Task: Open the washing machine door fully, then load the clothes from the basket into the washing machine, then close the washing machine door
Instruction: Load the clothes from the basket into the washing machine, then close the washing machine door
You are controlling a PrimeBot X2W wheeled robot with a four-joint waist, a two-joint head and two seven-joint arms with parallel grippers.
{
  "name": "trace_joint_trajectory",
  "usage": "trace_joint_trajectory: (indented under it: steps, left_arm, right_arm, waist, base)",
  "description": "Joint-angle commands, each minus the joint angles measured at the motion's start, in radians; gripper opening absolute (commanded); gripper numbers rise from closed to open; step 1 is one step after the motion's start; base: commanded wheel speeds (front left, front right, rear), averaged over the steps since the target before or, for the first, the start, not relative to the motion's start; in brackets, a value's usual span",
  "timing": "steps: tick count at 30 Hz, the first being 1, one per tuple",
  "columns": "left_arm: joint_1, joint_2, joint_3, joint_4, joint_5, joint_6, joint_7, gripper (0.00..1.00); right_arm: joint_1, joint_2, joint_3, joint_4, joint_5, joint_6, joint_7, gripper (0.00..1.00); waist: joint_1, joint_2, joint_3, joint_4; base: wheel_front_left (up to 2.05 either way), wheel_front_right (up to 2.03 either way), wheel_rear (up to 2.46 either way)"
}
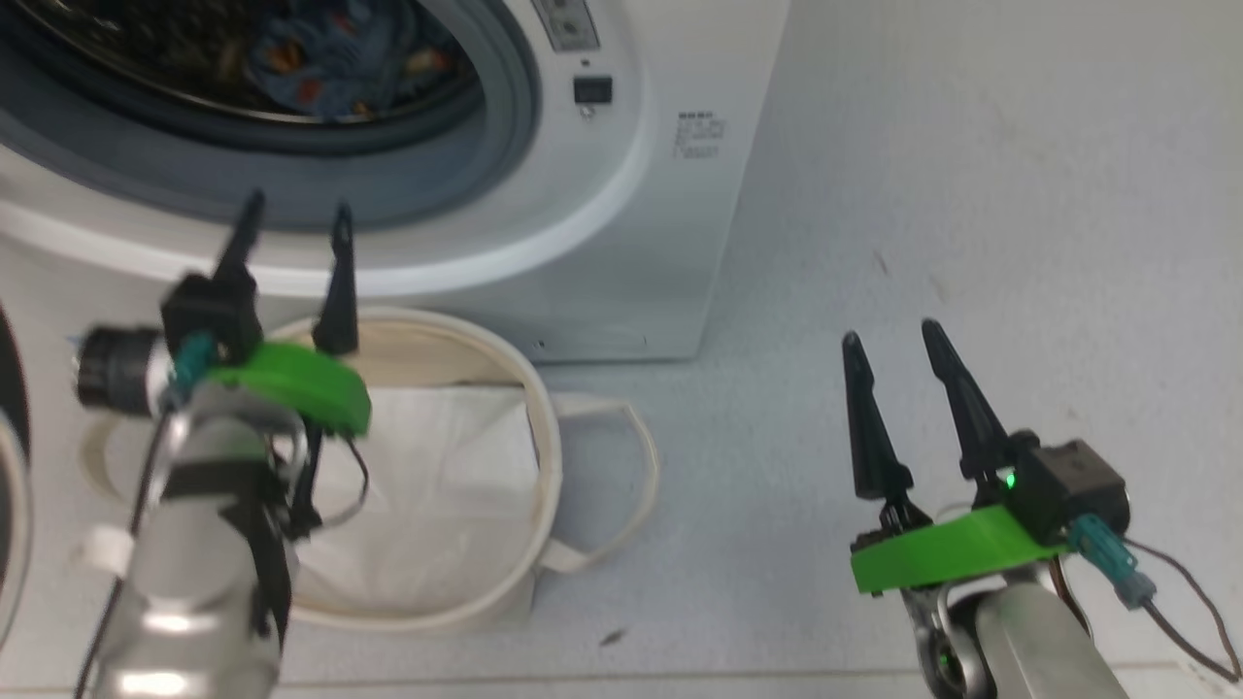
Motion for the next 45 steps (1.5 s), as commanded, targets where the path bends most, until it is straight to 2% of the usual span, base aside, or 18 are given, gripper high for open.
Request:
trace_joint_trajectory:
  steps: [1,11,22,25,31,45]
  left_arm:
    - [0.041,0.022,0.033,-0.06,-0.01,0.003,-0.005,1.0]
    - [0.362,-0.027,0.035,-0.188,-0.026,0.0,-0.005,1.0]
    - [0.524,-0.053,0.038,-0.363,-0.014,0.025,-0.005,1.0]
    - [0.568,-0.059,0.064,-0.418,-0.029,0.04,-0.005,1.0]
    - [0.616,-0.067,0.061,-0.436,-0.027,0.014,-0.005,1.0]
    - [0.608,-0.075,0.055,-0.413,-0.005,0.022,-0.005,1.0]
  right_arm:
    - [0.026,0.001,0.012,-0.025,0.01,0.0,-0.005,1.0]
    - [0.125,0.001,-0.009,-0.025,0.058,0.0,-0.005,1.0]
    - [0.174,0.001,-0.016,-0.021,0.085,0.0,-0.005,1.0]
    - [0.176,0.001,-0.017,-0.019,0.103,0.0,-0.005,1.0]
    - [0.183,0.001,-0.021,0.008,0.101,0.0,-0.005,1.0]
    - [0.179,0.001,-0.022,0.001,0.101,0.0,-0.005,1.0]
  waist:
    - [0.0001,-0.0001,-0.1,0.034]
    - [0.0001,-0.0001,-0.286,0.054]
    - [0.0001,-0.0001,-0.338,0.064]
    - [0.0001,-0.0001,-0.34,0.053]
    - [0.0001,-0.0001,-0.341,0.051]
    - [0.0001,-0.0001,-0.332,0.036]
  base:
    - [0.0,0.0,0.0]
    - [0.0,0.0,0.0]
    - [0.0,0.0,0.0]
    - [0.0,0.0,0.0]
    - [0.0,0.0,0.0]
    - [0.0,0.0,0.0]
